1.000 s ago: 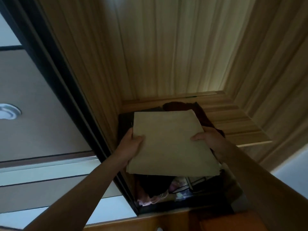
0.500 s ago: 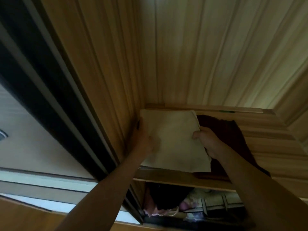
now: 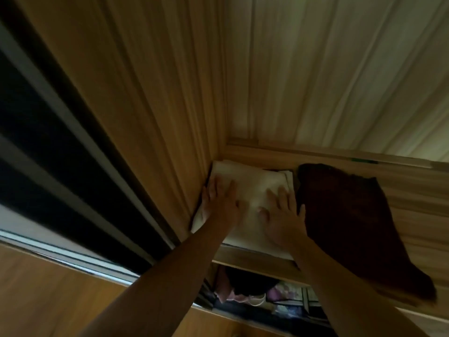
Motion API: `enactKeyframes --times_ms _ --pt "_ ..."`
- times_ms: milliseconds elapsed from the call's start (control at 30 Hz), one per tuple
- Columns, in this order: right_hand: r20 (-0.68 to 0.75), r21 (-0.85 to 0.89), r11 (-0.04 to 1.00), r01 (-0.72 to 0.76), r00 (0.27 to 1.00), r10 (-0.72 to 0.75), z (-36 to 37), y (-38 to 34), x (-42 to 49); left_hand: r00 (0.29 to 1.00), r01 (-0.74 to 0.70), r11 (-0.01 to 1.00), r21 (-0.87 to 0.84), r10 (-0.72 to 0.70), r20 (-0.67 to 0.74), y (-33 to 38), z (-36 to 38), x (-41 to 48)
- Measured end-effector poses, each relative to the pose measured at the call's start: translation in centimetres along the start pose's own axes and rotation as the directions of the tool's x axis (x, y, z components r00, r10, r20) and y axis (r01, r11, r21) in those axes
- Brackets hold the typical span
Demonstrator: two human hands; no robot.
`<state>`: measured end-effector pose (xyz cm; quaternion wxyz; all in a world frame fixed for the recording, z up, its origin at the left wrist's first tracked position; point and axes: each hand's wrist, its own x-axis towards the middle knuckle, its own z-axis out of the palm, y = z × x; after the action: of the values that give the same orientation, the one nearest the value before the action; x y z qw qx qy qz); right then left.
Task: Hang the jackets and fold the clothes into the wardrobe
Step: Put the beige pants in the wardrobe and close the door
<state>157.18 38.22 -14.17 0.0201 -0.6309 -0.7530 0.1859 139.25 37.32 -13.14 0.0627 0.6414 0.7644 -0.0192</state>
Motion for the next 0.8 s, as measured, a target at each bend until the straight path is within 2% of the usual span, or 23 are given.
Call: enactKeyframes --times_ms 233,433,567,800 --pt "-0.023 0.074 0.997 0.003 1.000 -0.001 2.2 1.2 1.5 1.000 0.023 0.999 -0.049 -0.024 -0.016 0.2 2.3 1.3" --pt "0.035 -0.006 1.000 -0.017 0.999 0.018 1.0 0.5 0.3 0.999 0.017 0.999 -0.045 -0.018 -0.037 0.0 1.5 0.5" --pt "-0.070 -0.037 0.999 0.014 0.997 -0.016 0.6 0.4 -0.6 0.997 -0.030 0.999 -0.026 0.028 -0.078 0.4 0.4 1.4" --pt "0.099 0.098 0.995 -0.001 0.995 -0.009 1.3 1.4 0.8 1.000 -0.022 0.999 -0.044 0.023 0.018 0.3 1.6 3.4"
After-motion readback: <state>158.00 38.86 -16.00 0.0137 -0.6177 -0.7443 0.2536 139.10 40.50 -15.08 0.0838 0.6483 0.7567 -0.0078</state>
